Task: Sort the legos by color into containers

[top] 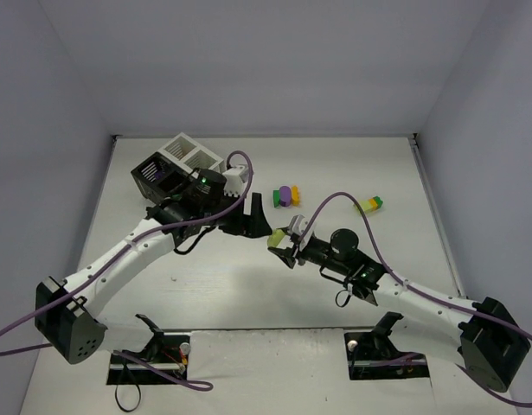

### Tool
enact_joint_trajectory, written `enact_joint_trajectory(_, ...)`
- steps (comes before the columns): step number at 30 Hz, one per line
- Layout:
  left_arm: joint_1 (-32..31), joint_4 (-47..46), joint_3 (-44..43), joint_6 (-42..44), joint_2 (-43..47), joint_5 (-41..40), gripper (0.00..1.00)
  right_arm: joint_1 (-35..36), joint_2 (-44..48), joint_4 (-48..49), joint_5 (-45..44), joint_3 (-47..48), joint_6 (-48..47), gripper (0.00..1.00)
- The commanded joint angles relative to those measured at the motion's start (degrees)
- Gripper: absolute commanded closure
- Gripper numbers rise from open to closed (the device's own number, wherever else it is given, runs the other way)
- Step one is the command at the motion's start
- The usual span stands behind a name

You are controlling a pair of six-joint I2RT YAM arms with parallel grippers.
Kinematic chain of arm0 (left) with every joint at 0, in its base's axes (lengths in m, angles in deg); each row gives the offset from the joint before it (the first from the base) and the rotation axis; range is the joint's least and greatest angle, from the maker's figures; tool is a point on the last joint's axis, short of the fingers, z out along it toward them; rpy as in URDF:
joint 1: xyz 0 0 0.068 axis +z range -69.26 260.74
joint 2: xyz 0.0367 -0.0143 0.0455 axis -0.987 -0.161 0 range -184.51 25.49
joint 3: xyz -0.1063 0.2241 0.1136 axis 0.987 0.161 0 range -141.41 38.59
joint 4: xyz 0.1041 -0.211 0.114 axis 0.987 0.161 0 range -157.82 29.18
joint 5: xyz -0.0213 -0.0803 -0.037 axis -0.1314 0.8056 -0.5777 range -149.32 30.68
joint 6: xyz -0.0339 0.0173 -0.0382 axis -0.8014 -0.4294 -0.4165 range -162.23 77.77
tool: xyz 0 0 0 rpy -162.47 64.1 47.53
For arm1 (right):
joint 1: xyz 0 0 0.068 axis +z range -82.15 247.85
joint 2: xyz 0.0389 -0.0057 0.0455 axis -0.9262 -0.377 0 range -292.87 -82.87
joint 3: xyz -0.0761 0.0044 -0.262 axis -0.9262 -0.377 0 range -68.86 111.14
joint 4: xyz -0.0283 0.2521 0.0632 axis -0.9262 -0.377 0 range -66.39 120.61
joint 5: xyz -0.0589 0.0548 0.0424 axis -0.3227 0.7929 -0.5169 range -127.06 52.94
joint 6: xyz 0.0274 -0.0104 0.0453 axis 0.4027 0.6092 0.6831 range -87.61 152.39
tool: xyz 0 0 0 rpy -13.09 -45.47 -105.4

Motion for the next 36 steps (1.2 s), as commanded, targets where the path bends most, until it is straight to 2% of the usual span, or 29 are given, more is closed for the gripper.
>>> enact_joint_trajectory(1, -1.1, -5.8, -0.9, -2.3, 0.7, 2.3, 0.24, -0.1, 1.8, 3.8, 1.5, 2.6, -0.5, 0.92)
enact_joint_trajectory(8, -2.4, -9.6, -0.8, -3.4, -1.1, 4.7, 0.24, 0.0, 2.3, 3.6, 1.5, 2.4, -0.4, 0.92)
enact_joint_trajectory(18, -4.0, -9.7, -2.3, -2.6, -6.2, 4.8, 0.27, -0.1, 2.6, 4.5, 1.6, 1.7, -0.1, 0.92)
enact_joint_trajectory(19, -4.5, -9.4, -2.3, -2.4, -6.9, 4.8, 0.28, -0.1, 2.6, 4.5, 1.5, 1.7, -0.1, 0.92)
enact_joint_trajectory(22, -4.7, -9.3, -2.5, -2.2, -7.6, 4.7, 0.45, -0.1, 2.6, 4.9, 1.4, 1.5, 0.0, 0.91)
enact_joint_trajectory(23, -4.7, -9.4, -2.5, -2.2, -7.7, 4.8, 0.52, -0.1, 2.5, 5.0, 1.4, 1.4, 0.0, 0.91)
enact_joint_trajectory(24, -4.7, -9.4, -2.7, -2.1, -7.7, 4.8, 0.64, -0.1, 2.2, 5.2, 1.2, 1.3, 0.1, 0.9)
enact_joint_trajectory(25, -4.7, -9.4, -2.6, -1.9, -7.7, 4.8, 0.71, -0.1, 2.1, 5.3, 1.2, 1.3, 0.2, 0.89)
enact_joint_trajectory(26, -4.7, -9.2, -2.7, -1.8, -7.6, 4.5, 0.82, -0.2, 2.0, 5.3, 1.1, 1.3, 0.2, 0.87)
enact_joint_trajectory(28, -4.7, -8.5, -3.1, -1.1, -7.4, 3.4, 0.88, -0.3, 1.7, 5.5, 0.0, 1.3, 0.7, 0.74)
enact_joint_trajectory(29, -4.7, -8.2, -3.3, -0.8, -7.3, 2.7, 0.9, -0.3, 1.6, 5.5, -0.7, 1.4, 1.0, 0.67)
enact_joint_trajectory(30, -4.6, -7.8, -3.6, -0.3, -7.0, 1.3, 0.91, -0.3, 1.3, 5.4, -1.3, 1.5, 1.4, 0.57)
enact_joint_trajectory(32, -4.1, -5.9, -4.7, 1.2, -7.0, -0.8, 0.91, -0.3, 1.0, 5.4, -3.7, 1.8, 2.7, 0.47)
enact_joint_trajectory(33, -3.9, -4.6, -5.2, 2.0, -7.0, -2.9, 0.92, -0.3, 0.9, 5.3, -4.8, 1.8, 3.3, 0.36)
enact_joint_trajectory(36, -1.9, -1.5, -7.5, 4.5, -7.6, -8.0, 0.92, -0.7, 0.4, 5.0, -7.0, 2.2, 5.0, 0.31)
